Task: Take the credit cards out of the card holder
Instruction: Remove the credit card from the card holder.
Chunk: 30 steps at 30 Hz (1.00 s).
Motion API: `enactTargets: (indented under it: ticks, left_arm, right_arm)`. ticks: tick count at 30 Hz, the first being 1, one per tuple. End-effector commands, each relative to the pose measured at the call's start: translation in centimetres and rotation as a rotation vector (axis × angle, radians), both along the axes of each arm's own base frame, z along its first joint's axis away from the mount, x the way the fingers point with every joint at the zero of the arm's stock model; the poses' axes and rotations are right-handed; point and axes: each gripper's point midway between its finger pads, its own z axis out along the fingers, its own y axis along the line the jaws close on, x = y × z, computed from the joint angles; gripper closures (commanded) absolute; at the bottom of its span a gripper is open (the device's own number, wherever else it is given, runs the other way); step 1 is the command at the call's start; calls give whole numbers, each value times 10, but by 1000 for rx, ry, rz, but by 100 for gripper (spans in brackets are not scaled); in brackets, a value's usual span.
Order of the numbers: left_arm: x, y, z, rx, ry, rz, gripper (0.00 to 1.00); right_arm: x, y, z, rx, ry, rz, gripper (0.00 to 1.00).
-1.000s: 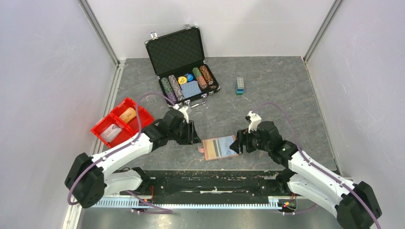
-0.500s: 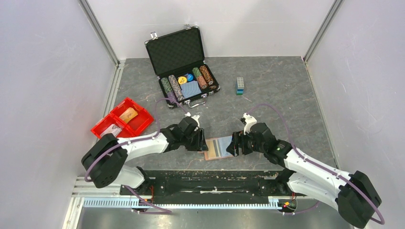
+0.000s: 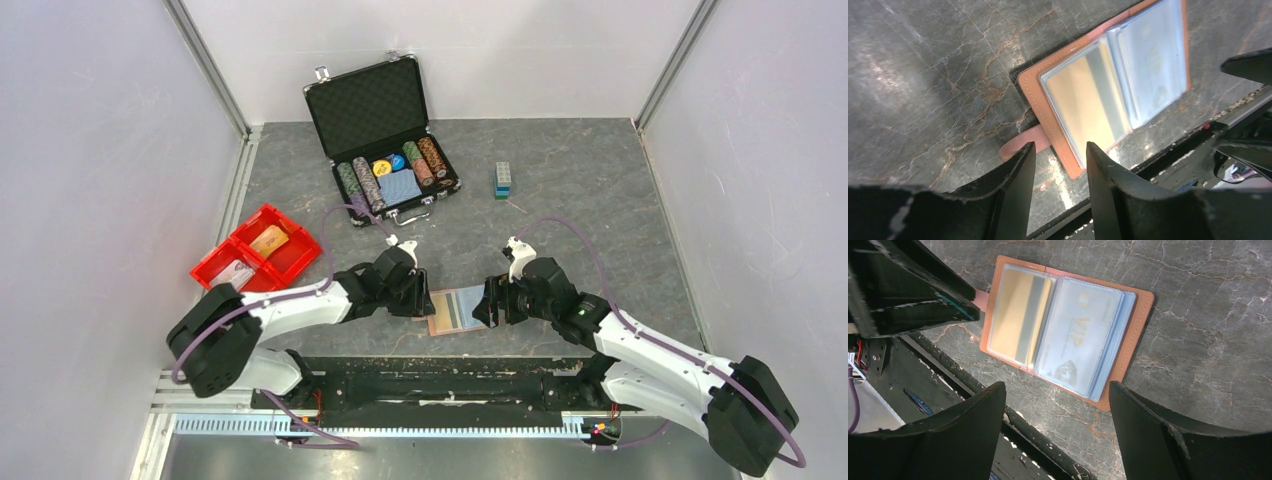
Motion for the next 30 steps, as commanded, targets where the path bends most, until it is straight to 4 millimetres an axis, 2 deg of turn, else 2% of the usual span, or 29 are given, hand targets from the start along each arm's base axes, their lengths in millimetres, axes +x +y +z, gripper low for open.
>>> enactTargets:
  ticks: [1,5,12,20,26,30]
  left_arm:
    - [13,4,36,-34,-97,66,50]
    - [20,24,34,54,-136,118,47]
    - [11,27,16,81,-87,107,47]
    - [-6,2,3,-48,8,42,49]
    - [-17,-4,-6,-89,62,28,59]
    - [-15,-13,8,-167,36,18,80]
  right_arm:
    - [16,13,30,62,-79,-7,22]
    - [16,15,33,71,-84,-3,21]
    - [15,17,34,80,-80,1,21]
    - [14,19,36,88,-81,6,22]
    - [13,21,39,95,-85,7,22]
    - [13,25,42,103,-88,10,22]
